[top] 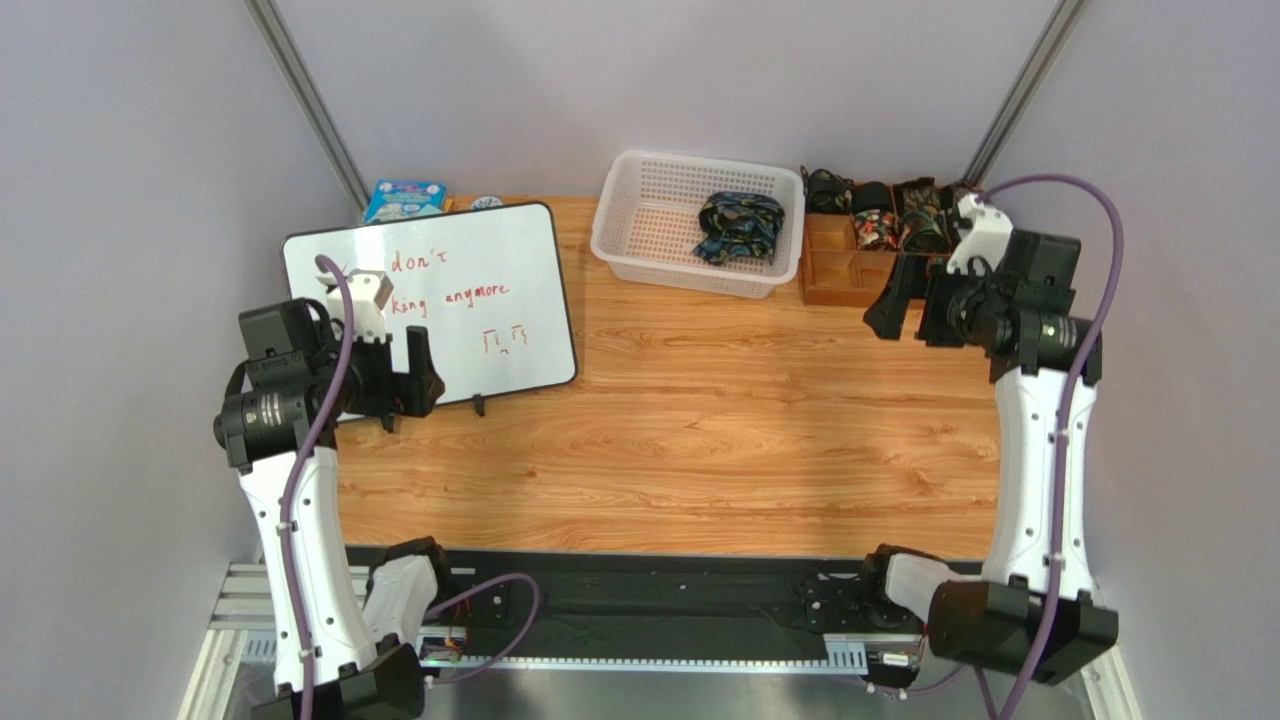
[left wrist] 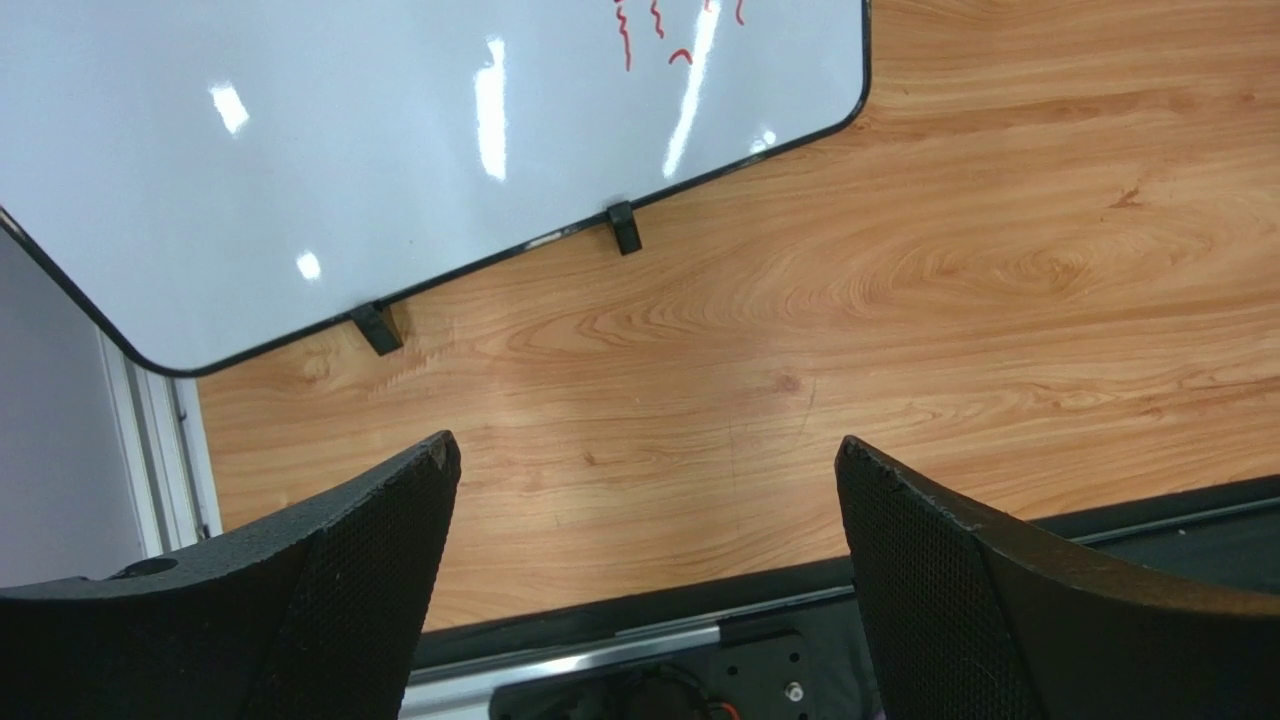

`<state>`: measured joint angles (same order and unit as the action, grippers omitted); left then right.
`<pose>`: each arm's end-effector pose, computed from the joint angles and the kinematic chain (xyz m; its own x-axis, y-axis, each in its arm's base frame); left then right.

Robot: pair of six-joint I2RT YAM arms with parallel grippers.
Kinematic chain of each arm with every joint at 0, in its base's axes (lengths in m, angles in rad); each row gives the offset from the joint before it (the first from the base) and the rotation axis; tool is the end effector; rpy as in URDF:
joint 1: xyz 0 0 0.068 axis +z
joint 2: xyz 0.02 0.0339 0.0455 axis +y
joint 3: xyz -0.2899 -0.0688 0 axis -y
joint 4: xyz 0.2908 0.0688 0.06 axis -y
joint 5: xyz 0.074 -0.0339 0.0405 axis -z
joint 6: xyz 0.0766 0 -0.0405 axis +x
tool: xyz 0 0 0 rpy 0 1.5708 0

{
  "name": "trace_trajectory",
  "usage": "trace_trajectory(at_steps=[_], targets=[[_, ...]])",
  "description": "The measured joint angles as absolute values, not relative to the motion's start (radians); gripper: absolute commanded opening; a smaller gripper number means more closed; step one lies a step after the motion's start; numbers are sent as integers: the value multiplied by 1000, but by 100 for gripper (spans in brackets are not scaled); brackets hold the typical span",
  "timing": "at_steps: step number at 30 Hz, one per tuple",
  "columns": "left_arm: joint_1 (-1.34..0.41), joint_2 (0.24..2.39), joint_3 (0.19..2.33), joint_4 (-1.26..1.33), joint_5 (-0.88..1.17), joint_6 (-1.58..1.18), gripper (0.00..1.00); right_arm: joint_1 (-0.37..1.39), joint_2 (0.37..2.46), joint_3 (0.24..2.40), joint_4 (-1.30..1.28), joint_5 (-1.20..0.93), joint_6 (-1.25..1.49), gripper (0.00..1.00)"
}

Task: Roll the ties
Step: Pick up the tie from the bin.

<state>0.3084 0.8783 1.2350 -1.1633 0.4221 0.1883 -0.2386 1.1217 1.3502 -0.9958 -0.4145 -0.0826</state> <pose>0.1868 0.0266 0.3905 -0.6770 -0.0364 -0.7351 0.1221 0.9794 -0.1610 0.2672 -0.0333 0.3989 -0.6668 0.0845 -0.7404 -0.1208 0.9682 0.2192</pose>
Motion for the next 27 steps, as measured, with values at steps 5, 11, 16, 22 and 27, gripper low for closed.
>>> trace_trajectory(at_steps=[5,11,16,22,27], targets=[[308,918,1270,-1163,432,205,99,-178,1365,1610,-965,-435,-95,100],[308,911,1298,-1155,433,199,99,4,1737,2024,-920,-361,-102,100],[308,909,1329,-1135,424,199,99,111,2053,2321,-907,-295,-102,100],[308,943,1356,-1135,407,195,99,140,2275,2421,-876,-233,-102,100],[308,972,1356,-1146,388,196,99,149,2363,2416,-817,-182,-131,100]])
